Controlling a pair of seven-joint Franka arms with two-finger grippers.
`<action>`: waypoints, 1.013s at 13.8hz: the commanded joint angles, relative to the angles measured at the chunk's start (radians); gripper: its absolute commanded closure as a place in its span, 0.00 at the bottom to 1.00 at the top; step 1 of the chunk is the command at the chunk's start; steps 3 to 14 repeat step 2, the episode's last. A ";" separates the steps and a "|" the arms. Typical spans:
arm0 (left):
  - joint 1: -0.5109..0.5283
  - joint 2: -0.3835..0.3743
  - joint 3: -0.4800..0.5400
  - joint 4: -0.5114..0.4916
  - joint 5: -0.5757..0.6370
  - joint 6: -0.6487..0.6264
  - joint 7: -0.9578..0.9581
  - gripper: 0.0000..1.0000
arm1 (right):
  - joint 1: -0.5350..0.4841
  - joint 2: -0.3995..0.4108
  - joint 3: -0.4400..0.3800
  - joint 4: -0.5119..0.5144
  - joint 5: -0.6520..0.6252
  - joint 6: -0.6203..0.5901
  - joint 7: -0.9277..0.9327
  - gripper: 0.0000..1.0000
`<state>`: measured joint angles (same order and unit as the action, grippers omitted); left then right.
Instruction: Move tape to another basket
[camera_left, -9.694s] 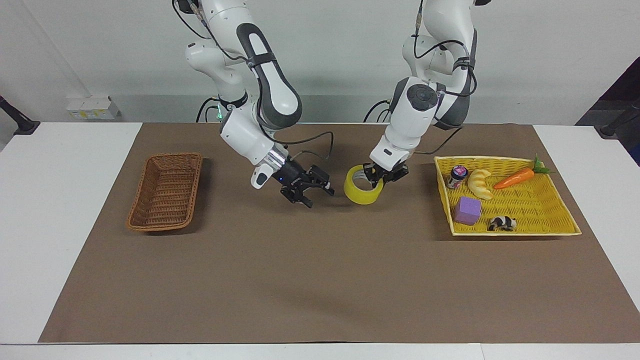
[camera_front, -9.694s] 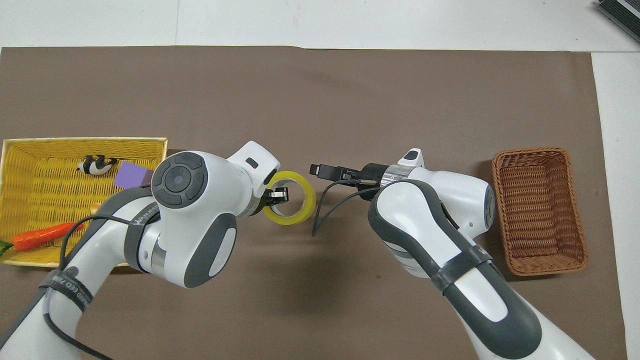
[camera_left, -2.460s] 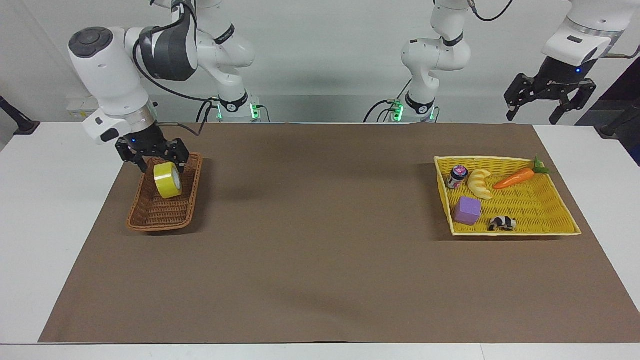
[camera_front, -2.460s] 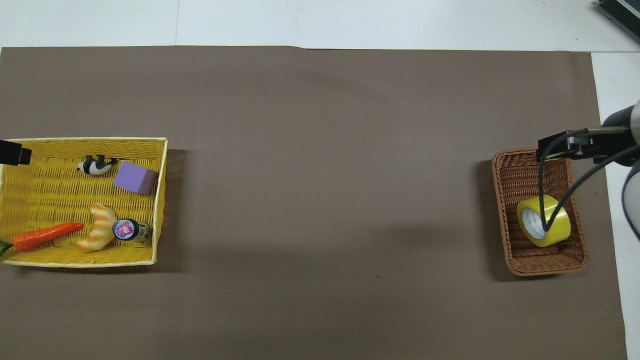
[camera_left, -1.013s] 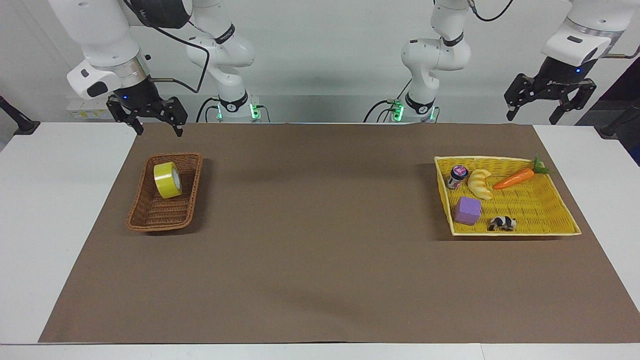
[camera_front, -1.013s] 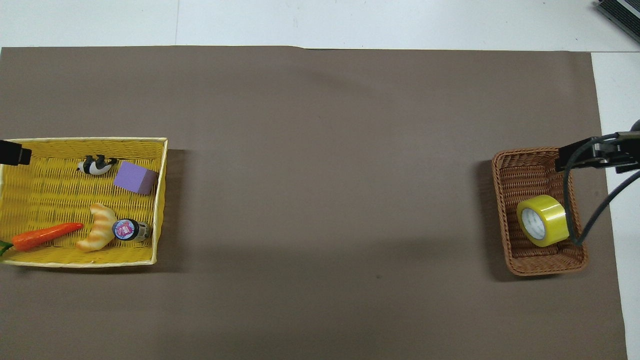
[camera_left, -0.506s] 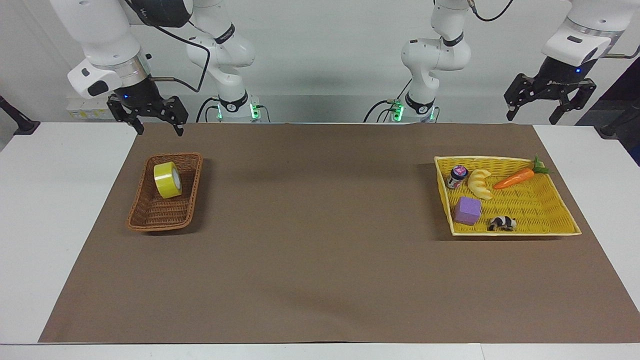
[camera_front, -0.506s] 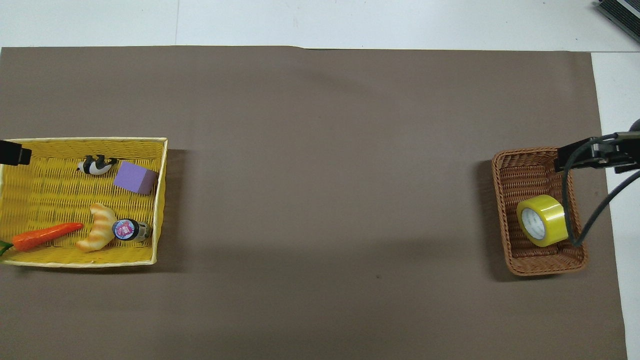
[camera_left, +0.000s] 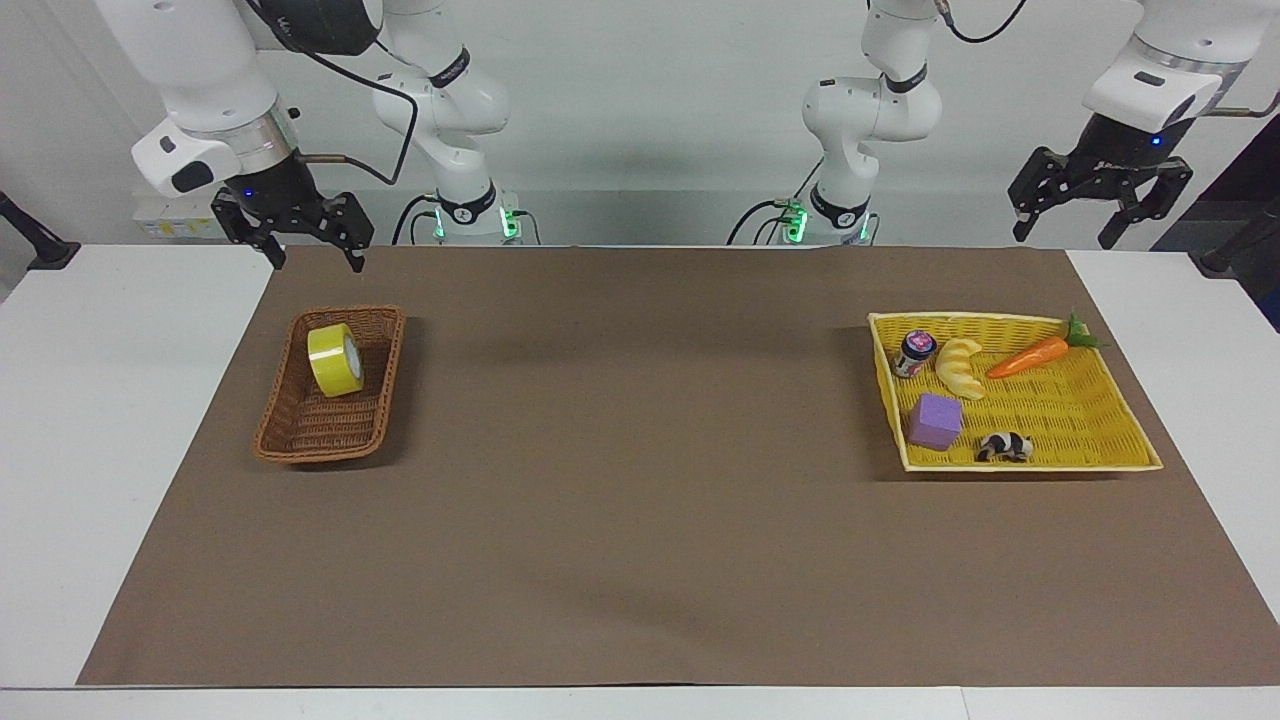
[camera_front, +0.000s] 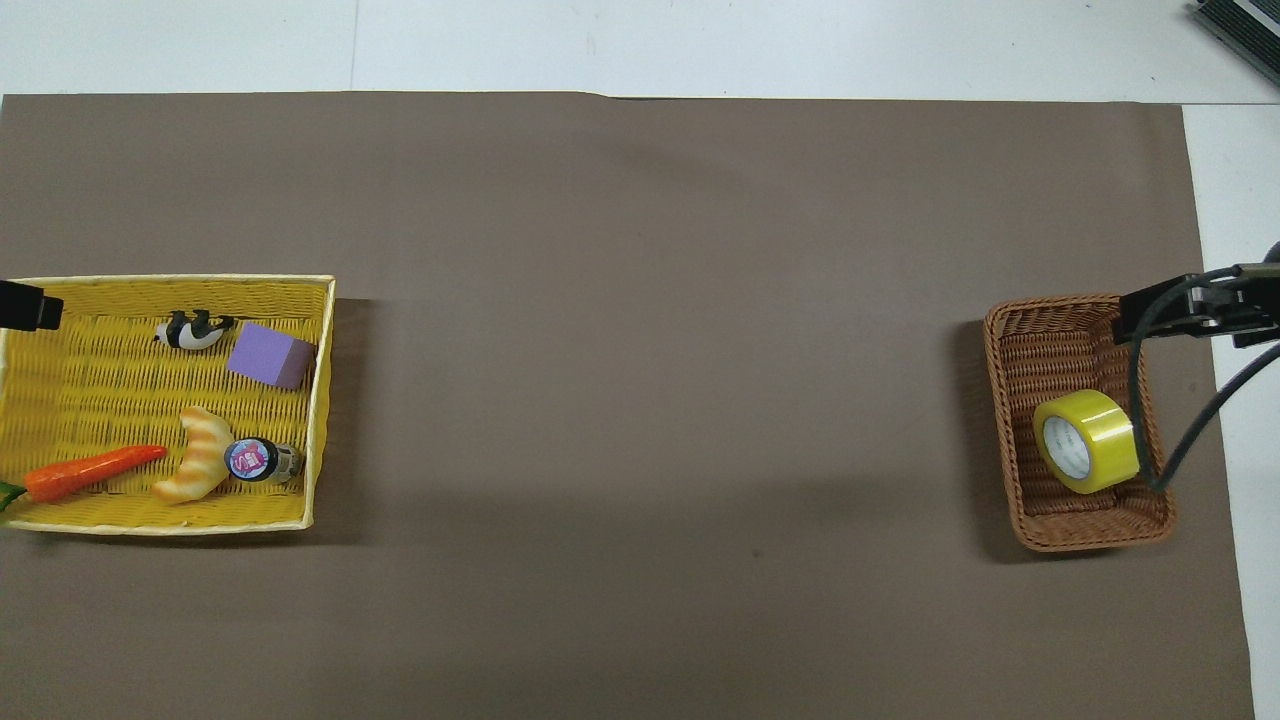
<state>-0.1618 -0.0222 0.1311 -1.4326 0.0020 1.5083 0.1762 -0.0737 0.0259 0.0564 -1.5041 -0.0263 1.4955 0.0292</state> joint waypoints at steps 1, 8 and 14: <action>0.012 0.002 -0.007 0.018 0.015 -0.023 0.009 0.00 | -0.014 -0.008 0.003 0.001 0.014 -0.017 -0.023 0.00; 0.012 0.001 -0.007 0.018 0.015 -0.023 0.009 0.00 | -0.014 -0.008 0.003 0.001 0.014 -0.017 -0.023 0.00; 0.012 0.001 -0.007 0.018 0.015 -0.023 0.009 0.00 | -0.014 -0.008 0.003 0.001 0.014 -0.017 -0.023 0.00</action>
